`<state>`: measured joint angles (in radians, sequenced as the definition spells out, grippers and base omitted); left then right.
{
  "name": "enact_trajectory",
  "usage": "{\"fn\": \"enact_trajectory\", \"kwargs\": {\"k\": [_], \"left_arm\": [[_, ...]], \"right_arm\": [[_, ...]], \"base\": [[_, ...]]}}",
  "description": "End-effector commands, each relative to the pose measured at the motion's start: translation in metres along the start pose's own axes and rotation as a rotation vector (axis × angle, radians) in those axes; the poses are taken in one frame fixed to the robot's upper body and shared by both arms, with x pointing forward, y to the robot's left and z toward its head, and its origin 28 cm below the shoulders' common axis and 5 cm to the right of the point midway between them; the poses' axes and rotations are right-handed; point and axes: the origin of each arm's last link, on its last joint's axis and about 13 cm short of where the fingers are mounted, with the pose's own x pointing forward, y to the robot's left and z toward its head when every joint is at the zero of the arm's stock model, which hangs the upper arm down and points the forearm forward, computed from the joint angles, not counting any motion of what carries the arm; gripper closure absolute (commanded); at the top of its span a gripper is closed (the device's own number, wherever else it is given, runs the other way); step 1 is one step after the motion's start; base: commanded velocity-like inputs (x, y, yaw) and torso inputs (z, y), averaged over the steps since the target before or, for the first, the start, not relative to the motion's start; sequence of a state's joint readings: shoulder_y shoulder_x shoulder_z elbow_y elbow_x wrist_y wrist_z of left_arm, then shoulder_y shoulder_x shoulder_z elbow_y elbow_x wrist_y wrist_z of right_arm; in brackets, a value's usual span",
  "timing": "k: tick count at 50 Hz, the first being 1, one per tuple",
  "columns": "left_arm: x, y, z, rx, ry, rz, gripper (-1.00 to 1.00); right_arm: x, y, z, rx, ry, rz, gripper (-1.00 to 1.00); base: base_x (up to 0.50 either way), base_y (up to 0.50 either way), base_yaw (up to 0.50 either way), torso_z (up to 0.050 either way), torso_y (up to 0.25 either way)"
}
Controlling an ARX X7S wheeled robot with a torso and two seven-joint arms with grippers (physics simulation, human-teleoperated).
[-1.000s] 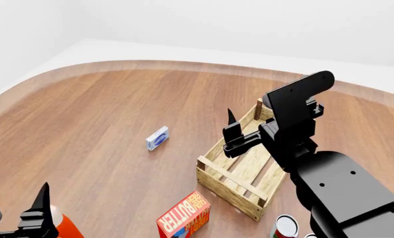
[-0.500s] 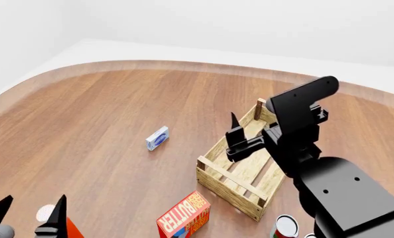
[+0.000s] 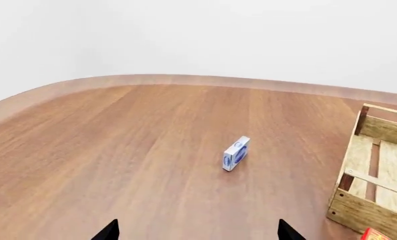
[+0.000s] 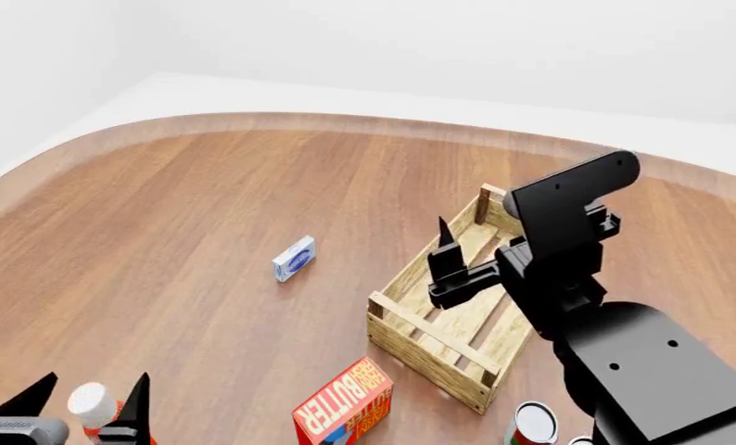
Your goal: Pick up the ketchup, and put it in the wooden tray.
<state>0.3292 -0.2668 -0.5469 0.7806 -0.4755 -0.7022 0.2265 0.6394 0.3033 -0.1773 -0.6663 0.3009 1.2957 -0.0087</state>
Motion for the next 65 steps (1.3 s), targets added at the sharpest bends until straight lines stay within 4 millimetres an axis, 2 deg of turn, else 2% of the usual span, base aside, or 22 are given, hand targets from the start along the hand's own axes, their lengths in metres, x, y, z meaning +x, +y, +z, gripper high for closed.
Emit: {"fn": "enact_trajectory", "kwargs": {"k": [1, 65], "left_arm": [[0.006, 0.000, -0.006, 0.007, 0.013, 0.013, -1.00], [0.029, 0.012, -0.039, 0.040, 0.105, 0.128, -1.00]], "right_arm": [[-0.001, 0.000, -0.002, 0.002, 0.010, -0.004, -1.00], [0.000, 0.002, -0.007, 0.006, 0.035, -0.003, -1.00]], "base": [[0.00, 0.00, 0.00, 0.000, 0.000], [0.00, 0.00, 0.00, 0.000, 0.000]]}}
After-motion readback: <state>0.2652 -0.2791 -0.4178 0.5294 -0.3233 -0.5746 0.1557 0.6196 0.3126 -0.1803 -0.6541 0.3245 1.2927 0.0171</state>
